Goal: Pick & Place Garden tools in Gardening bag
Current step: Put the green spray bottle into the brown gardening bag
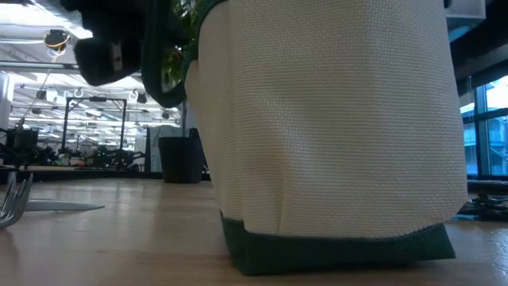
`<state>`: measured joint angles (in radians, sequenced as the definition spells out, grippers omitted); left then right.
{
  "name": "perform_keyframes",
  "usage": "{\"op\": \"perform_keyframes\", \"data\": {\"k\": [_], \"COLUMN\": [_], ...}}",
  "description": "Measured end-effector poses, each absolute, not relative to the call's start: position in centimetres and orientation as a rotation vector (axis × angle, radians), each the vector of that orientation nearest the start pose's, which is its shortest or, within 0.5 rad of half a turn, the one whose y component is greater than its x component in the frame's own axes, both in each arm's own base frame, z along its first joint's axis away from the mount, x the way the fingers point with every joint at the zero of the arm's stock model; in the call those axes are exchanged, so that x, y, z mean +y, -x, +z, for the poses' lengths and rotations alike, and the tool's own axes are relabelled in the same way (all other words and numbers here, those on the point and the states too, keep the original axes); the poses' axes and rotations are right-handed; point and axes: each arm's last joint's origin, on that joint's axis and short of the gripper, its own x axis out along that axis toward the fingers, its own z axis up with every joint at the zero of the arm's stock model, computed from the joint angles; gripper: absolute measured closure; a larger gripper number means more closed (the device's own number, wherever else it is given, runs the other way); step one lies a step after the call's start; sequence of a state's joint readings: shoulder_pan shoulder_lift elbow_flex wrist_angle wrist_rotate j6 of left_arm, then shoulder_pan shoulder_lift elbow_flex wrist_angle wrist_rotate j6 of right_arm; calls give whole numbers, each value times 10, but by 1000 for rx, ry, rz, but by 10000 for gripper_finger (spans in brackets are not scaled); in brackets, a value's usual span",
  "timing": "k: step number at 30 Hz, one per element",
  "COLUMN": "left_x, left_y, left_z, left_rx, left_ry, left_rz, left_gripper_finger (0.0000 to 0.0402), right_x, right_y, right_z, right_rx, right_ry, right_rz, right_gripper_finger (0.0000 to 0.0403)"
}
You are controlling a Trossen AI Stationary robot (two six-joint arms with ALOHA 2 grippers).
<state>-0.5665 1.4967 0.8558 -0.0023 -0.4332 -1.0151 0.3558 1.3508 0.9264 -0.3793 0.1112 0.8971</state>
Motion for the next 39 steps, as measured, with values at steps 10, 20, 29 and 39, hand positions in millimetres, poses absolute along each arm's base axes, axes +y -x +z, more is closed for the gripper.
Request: {"op": "perform_keyframes", "data": {"k": [10,20,29,39], "left_x": [-137,-113,-87,-68], "left_y": [-276,-286,-302,-314], "left_z": [212,213,221,234], "left_rx": [534,480,385,191], "left_ry": [636,618,665,786], "left_rz": [220,333,344,383], "left_gripper_finger": [398,398,398,398], "right_x": [128,155,159,159], "right_y": [-237,-215,-205,-205], "right_z": [256,250,246,246], "right_rx": [964,1075,1128,1119], "right_ry": [-803,-866,-824,-804], "right_rz": [94,40,-5,-1], "right_gripper_finger": [259,259,259,259]}}
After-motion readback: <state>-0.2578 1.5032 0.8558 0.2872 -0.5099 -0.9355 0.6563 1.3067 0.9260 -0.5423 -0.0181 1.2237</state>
